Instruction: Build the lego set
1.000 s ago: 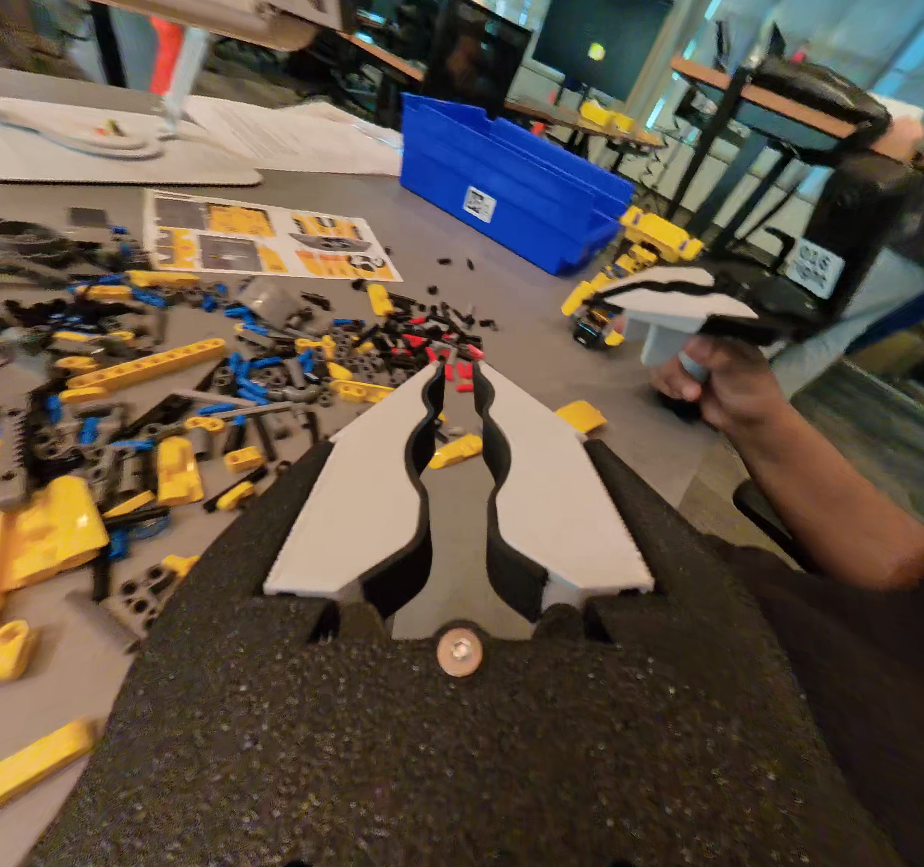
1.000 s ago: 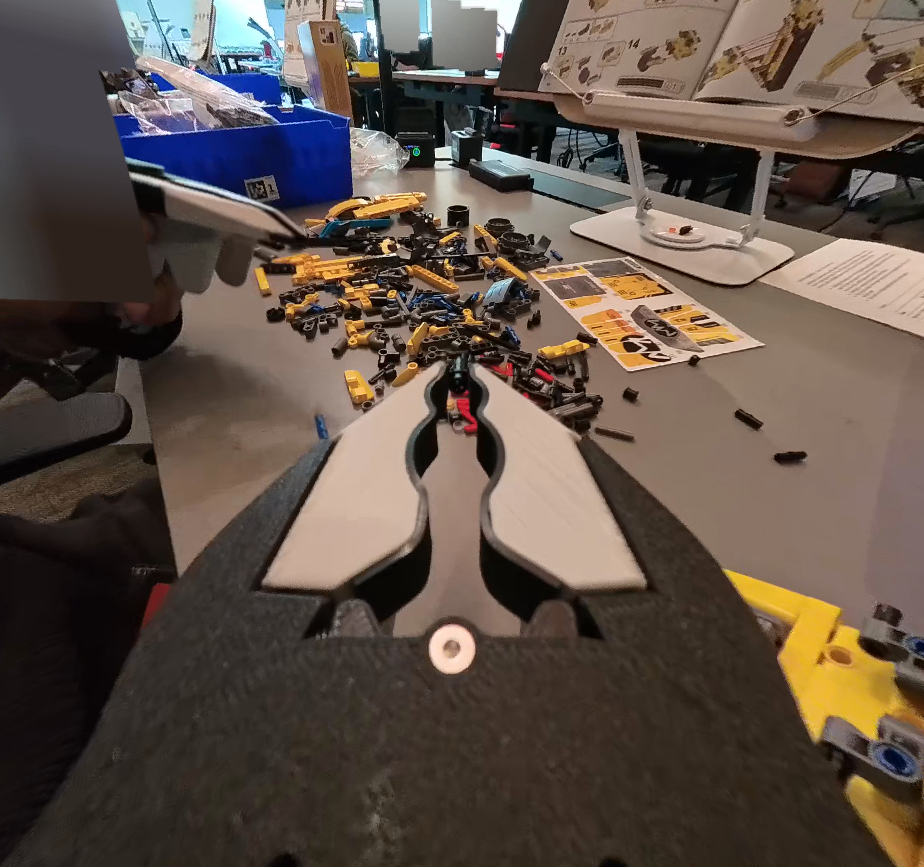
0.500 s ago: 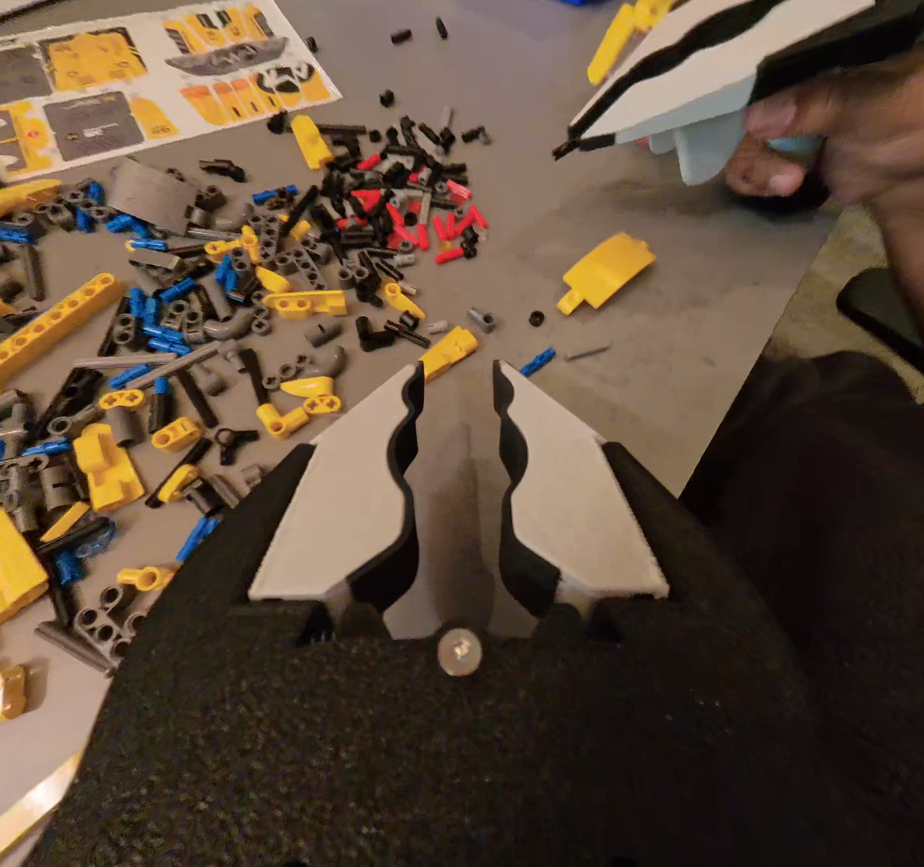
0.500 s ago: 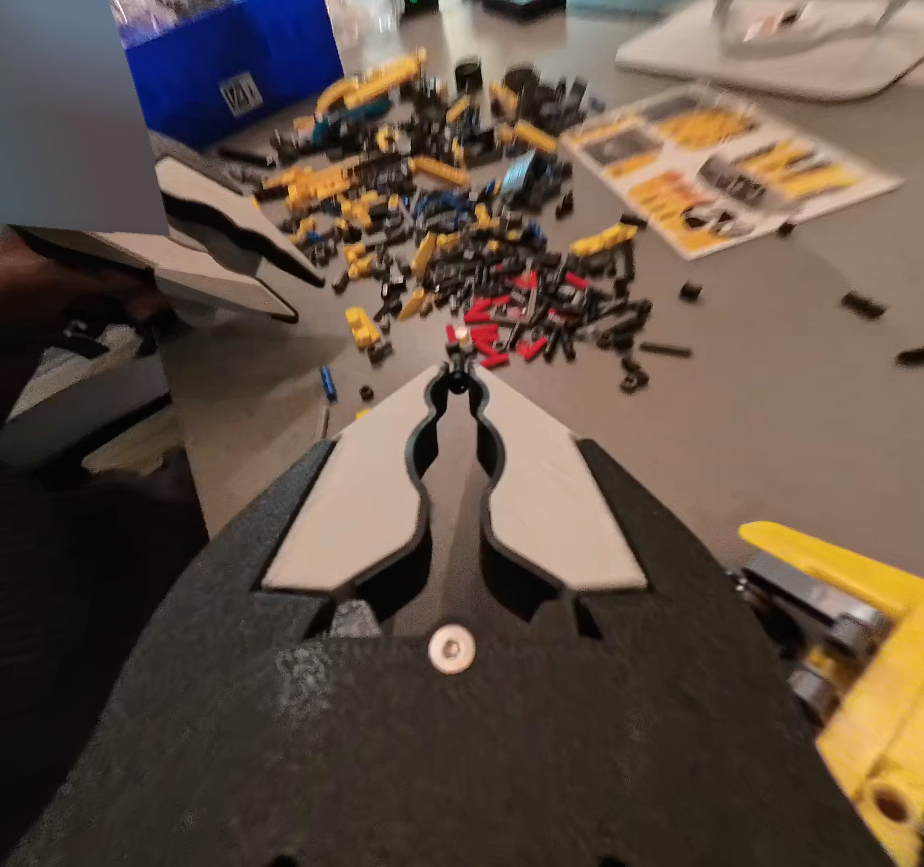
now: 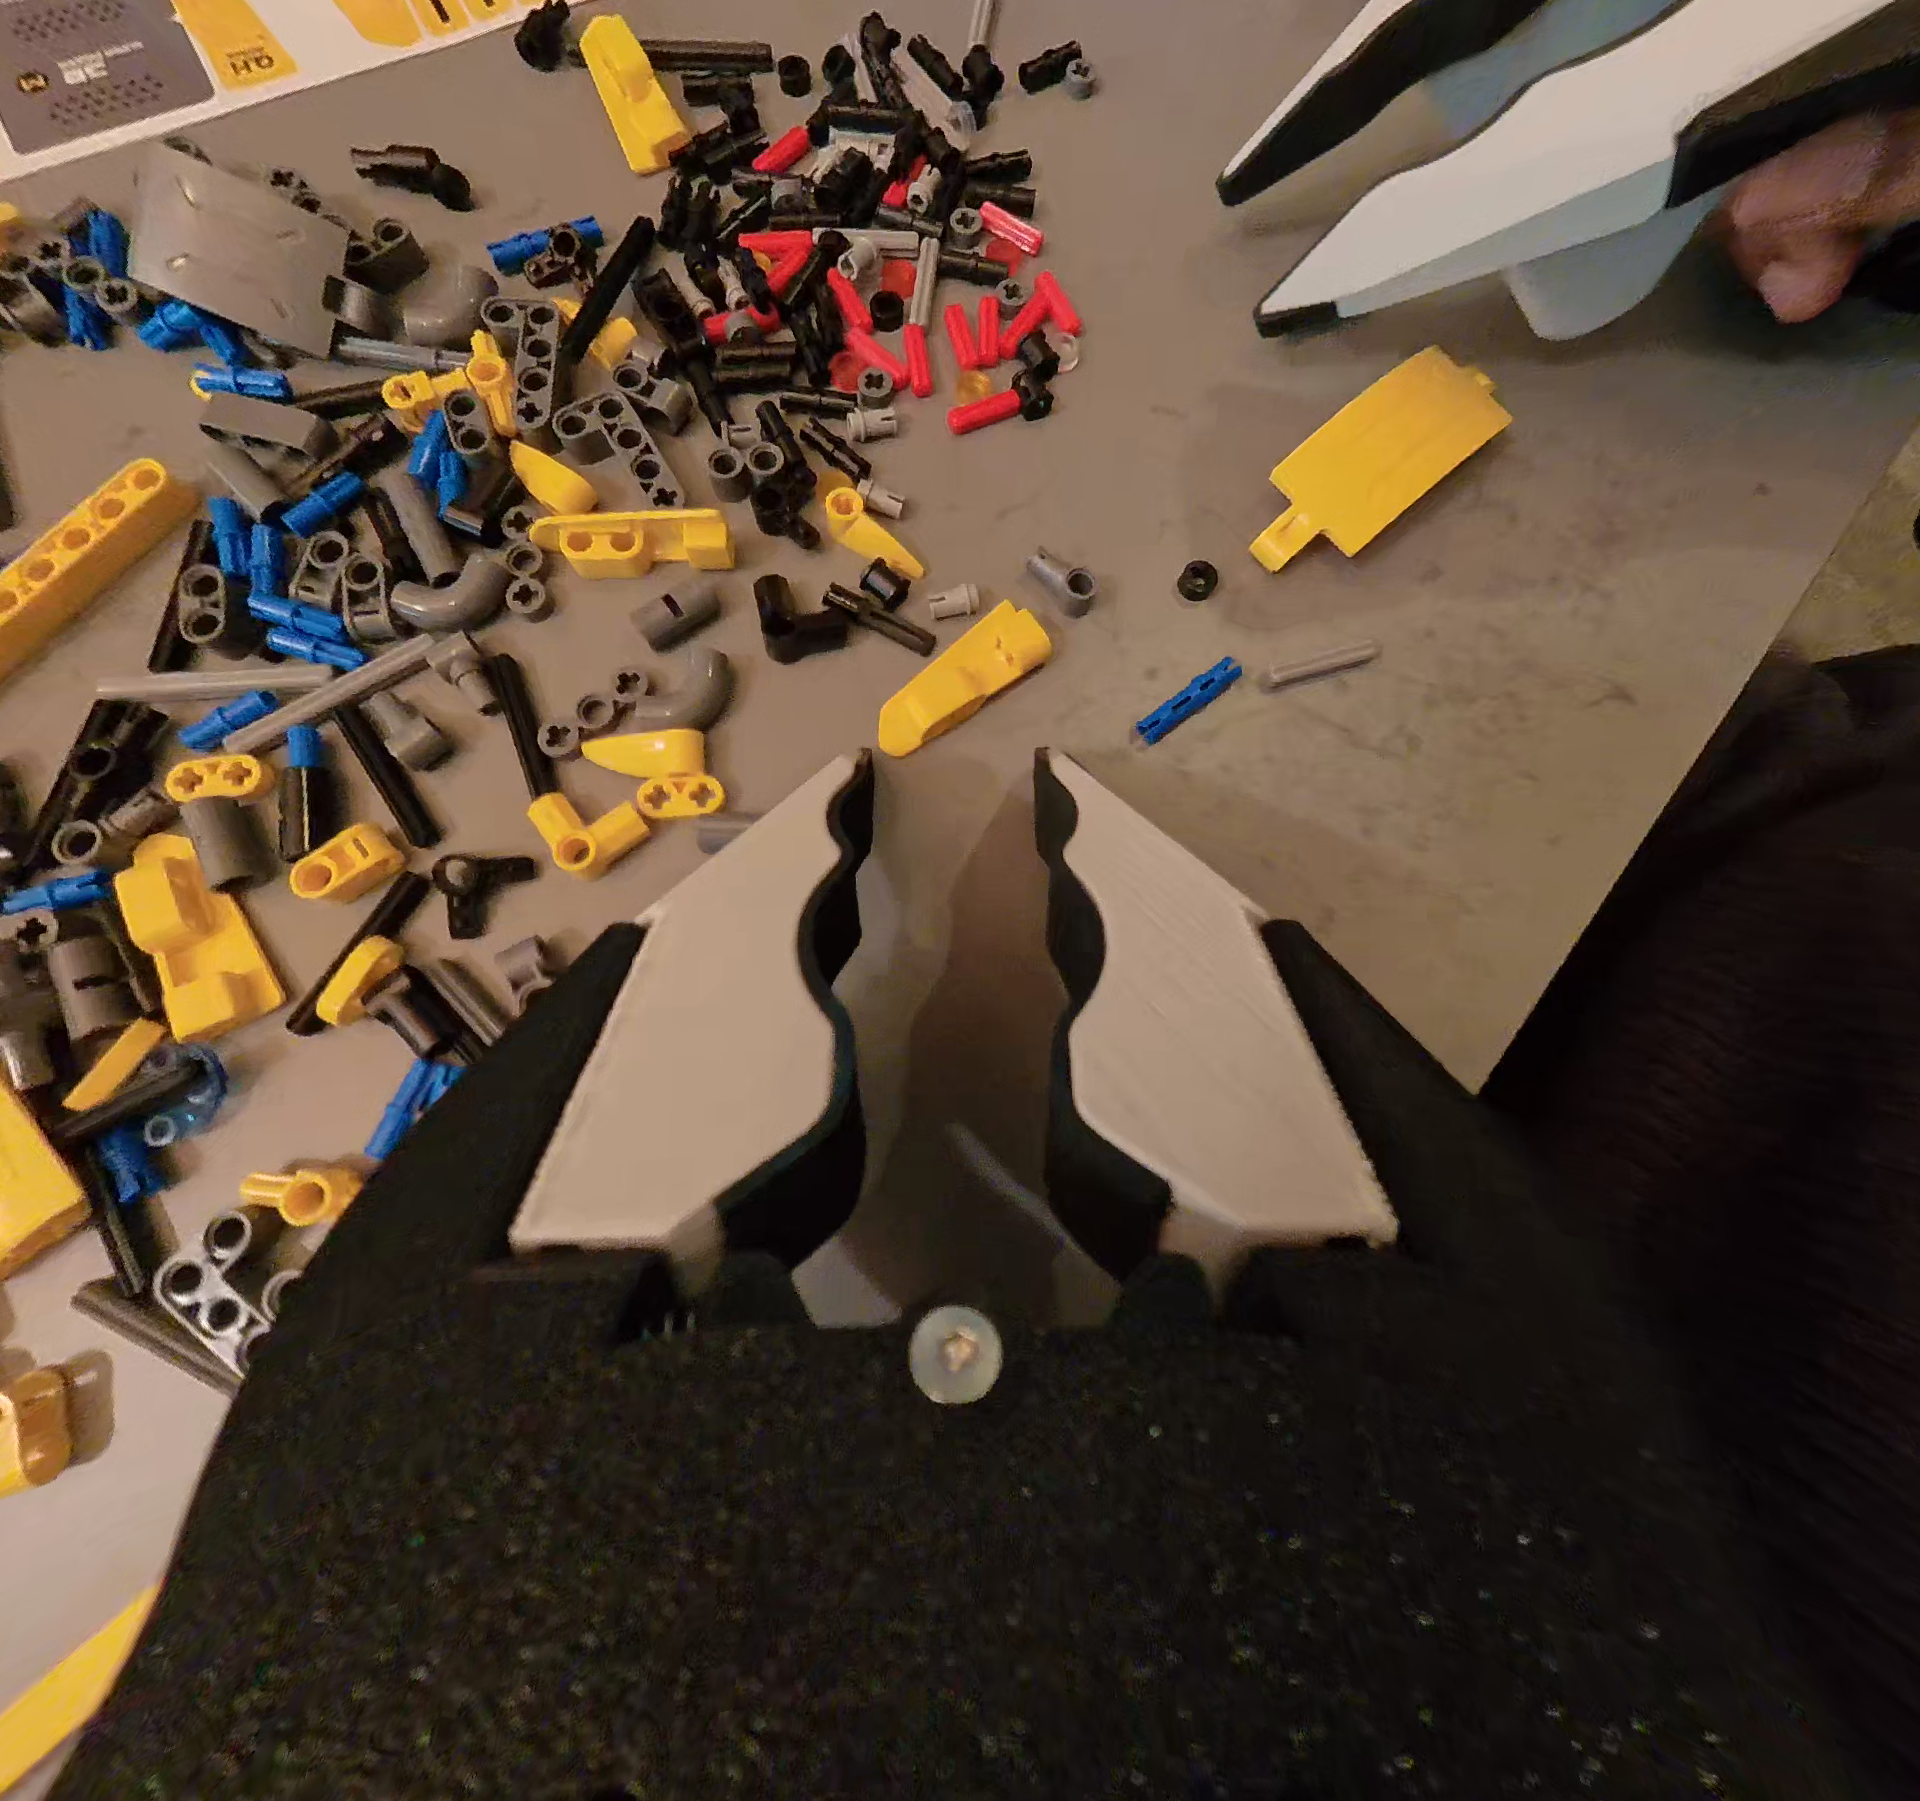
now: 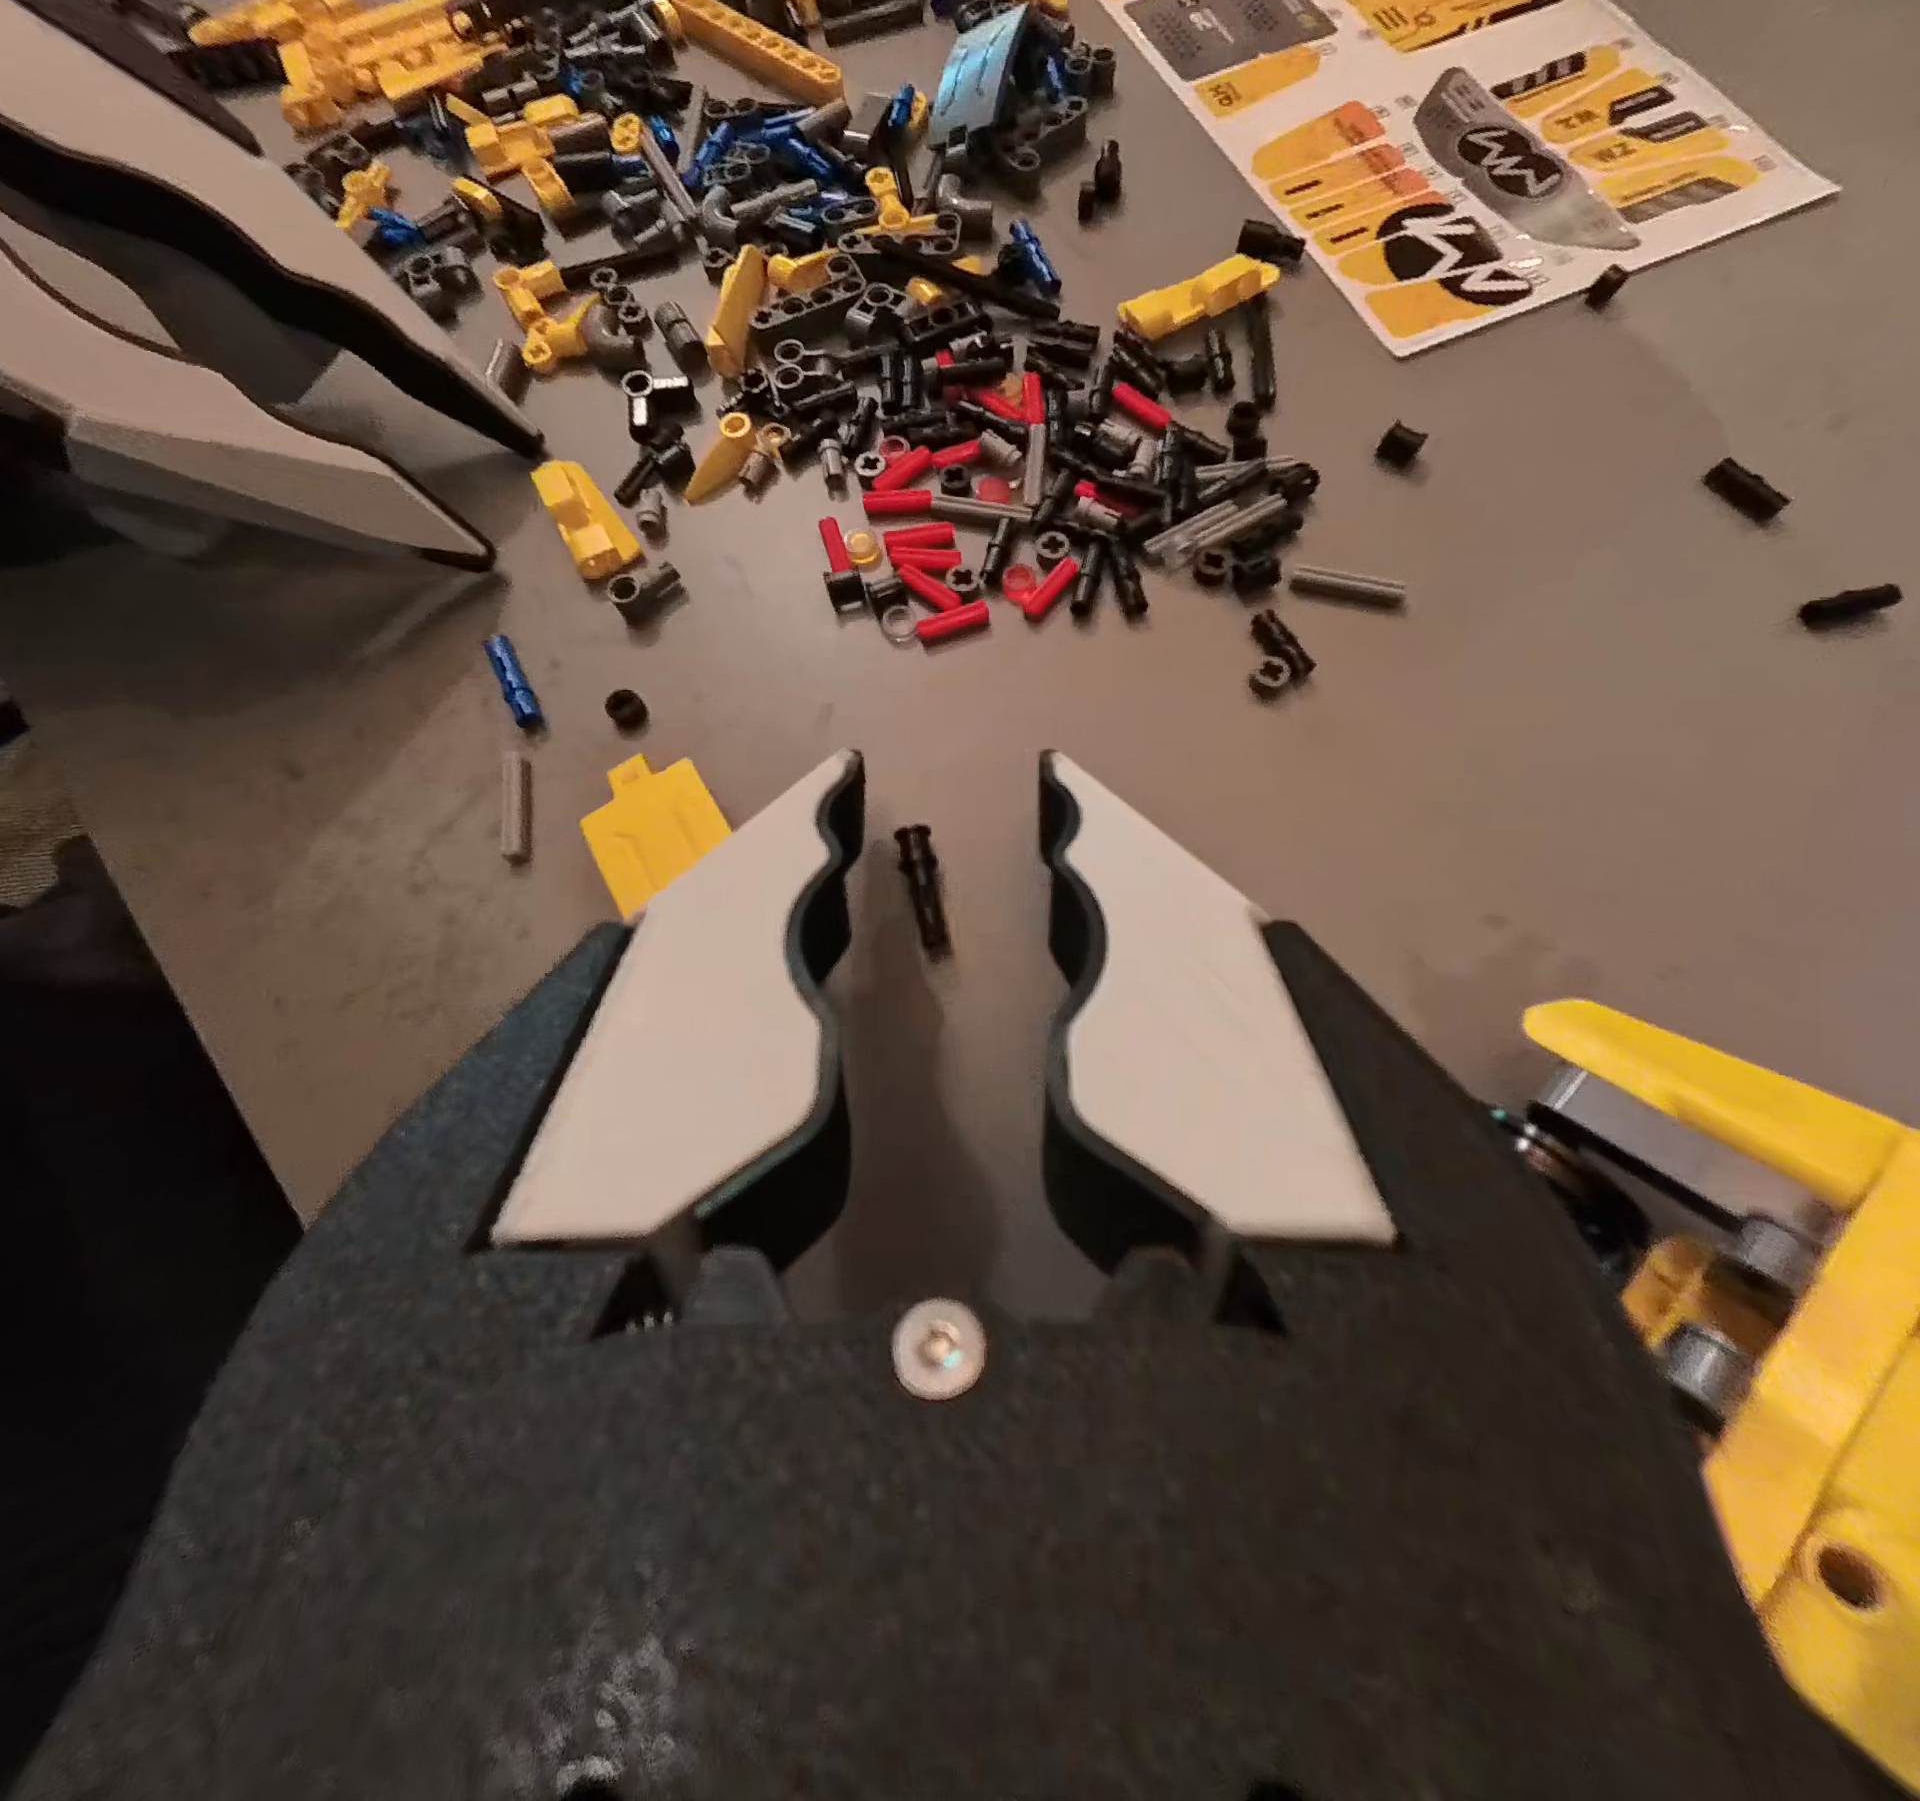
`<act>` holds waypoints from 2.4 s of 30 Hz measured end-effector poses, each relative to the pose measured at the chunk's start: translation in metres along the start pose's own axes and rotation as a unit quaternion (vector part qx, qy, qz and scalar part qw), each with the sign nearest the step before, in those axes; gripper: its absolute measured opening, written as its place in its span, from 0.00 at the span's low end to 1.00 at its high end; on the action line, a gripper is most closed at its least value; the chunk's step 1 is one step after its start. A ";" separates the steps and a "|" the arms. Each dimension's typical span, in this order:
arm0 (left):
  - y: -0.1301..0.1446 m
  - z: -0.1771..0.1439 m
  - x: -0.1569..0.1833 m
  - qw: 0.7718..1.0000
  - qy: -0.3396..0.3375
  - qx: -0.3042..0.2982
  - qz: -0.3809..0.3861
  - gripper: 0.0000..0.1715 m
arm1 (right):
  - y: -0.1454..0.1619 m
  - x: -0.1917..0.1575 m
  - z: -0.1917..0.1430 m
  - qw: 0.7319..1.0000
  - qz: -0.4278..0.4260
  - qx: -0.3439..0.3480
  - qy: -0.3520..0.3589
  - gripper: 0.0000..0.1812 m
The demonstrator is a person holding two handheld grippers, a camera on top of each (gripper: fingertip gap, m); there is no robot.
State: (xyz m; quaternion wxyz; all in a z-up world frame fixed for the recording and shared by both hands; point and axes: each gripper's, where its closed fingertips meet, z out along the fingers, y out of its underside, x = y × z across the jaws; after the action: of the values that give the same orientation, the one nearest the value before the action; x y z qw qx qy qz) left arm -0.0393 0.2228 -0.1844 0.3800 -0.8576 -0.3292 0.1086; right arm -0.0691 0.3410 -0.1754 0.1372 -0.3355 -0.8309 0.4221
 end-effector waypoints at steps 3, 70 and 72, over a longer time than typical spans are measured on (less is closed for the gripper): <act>-0.002 0.004 -0.003 0.999 -0.019 -0.005 0.028 0.18 | 0.001 0.003 -0.005 1.000 -0.009 0.007 0.026 0.28; -0.022 0.020 -0.016 0.998 -0.018 0.008 -0.067 0.19 | 0.010 0.019 0.009 0.997 0.018 -0.045 0.063 0.54; -0.022 0.019 -0.016 0.997 -0.004 0.011 -0.079 0.19 | 0.010 0.019 0.009 0.997 0.018 -0.045 0.063 0.54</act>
State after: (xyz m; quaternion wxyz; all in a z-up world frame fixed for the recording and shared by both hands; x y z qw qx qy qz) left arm -0.0705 0.2345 -0.1825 0.3956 -0.8240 -0.3965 0.0853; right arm -0.0831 0.3524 -0.1898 0.1668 -0.3822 -0.8326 0.3645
